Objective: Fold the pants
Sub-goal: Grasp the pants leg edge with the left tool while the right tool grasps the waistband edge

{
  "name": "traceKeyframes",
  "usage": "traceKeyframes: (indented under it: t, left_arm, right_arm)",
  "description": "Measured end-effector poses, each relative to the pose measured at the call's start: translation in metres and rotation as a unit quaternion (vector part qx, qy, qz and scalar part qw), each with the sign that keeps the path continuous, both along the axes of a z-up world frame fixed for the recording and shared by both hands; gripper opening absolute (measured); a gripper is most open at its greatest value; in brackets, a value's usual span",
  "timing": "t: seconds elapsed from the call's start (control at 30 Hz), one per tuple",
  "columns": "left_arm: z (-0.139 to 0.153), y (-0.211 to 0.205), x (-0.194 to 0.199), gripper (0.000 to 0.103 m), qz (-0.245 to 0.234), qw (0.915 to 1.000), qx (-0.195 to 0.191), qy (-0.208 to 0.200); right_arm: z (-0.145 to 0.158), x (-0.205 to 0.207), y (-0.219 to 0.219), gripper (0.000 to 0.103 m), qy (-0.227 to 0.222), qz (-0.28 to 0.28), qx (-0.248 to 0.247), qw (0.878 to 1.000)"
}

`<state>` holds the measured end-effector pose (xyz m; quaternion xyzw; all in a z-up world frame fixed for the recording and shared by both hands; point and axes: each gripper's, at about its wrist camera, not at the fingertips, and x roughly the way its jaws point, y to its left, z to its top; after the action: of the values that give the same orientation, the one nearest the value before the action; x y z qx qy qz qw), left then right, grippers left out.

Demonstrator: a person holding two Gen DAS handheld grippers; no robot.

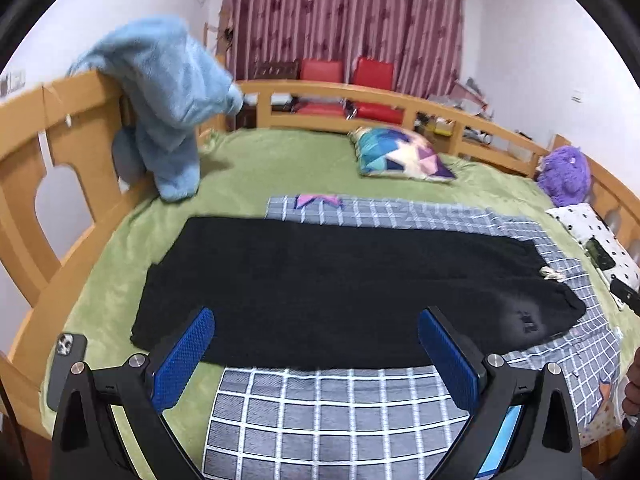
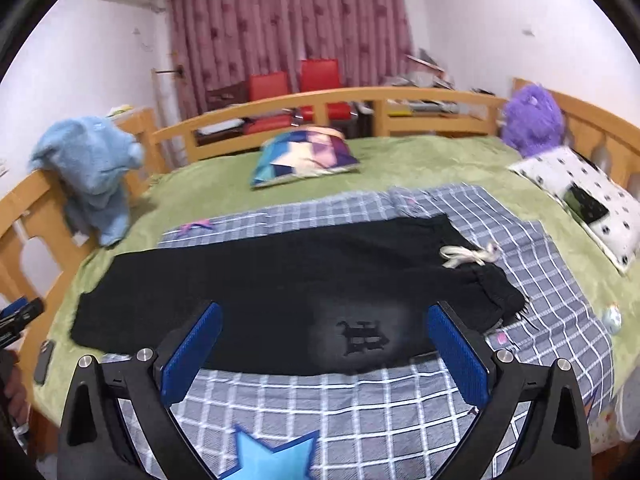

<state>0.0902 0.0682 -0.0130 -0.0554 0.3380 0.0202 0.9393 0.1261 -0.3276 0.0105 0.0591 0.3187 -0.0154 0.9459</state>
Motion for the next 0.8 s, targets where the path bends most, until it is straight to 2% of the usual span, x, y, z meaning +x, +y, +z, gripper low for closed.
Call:
traceKeyframes:
  t: [0.1, 0.2, 0.27, 0.33, 0.5, 0.67, 0.8]
  left_arm:
    - [-0.031, 0.017, 0.016, 0.102, 0.015, 0.9994, -0.014, 0.029]
    - [-0.066, 0.03, 0.026, 0.1, 0.017, 0.997, -0.037, 0.066]
    - [-0.088, 0.036, 0.033, 0.097, 0.016, 0.9946, -0.055, 0.087]
    - [-0.113, 0.041, 0.04, 0.093, 0.016, 0.9914, -0.073, 0.107]
    - [-0.155, 0.049, 0.046, 0.087, 0.028, 0.9851, -0.117, 0.123]
    - [-0.189, 0.066, 0.053, 0.084, 0.049, 0.9709, -0.2, 0.122]
    - [-0.197, 0.073, 0.059, 0.084, 0.056, 0.9685, -0.221, 0.099]
  right_arm:
    - [-0.03, 0.018, -0.019, 0.093, 0.02, -0.007, 0.013, 1.0]
    - [-0.071, 0.037, -0.043, 0.083, 0.059, -0.024, 0.038, 0.997]
    - [-0.095, 0.044, -0.055, 0.068, 0.084, -0.026, 0.059, 0.994]
    - [-0.122, 0.052, -0.069, 0.064, 0.111, -0.031, 0.075, 0.99]
    - [-0.168, 0.053, -0.094, 0.064, 0.141, -0.052, 0.075, 0.986]
    - [-0.192, 0.052, -0.117, 0.064, 0.147, -0.065, 0.121, 0.98]
    - [-0.204, 0.057, -0.128, 0.064, 0.136, -0.066, 0.162, 0.975]
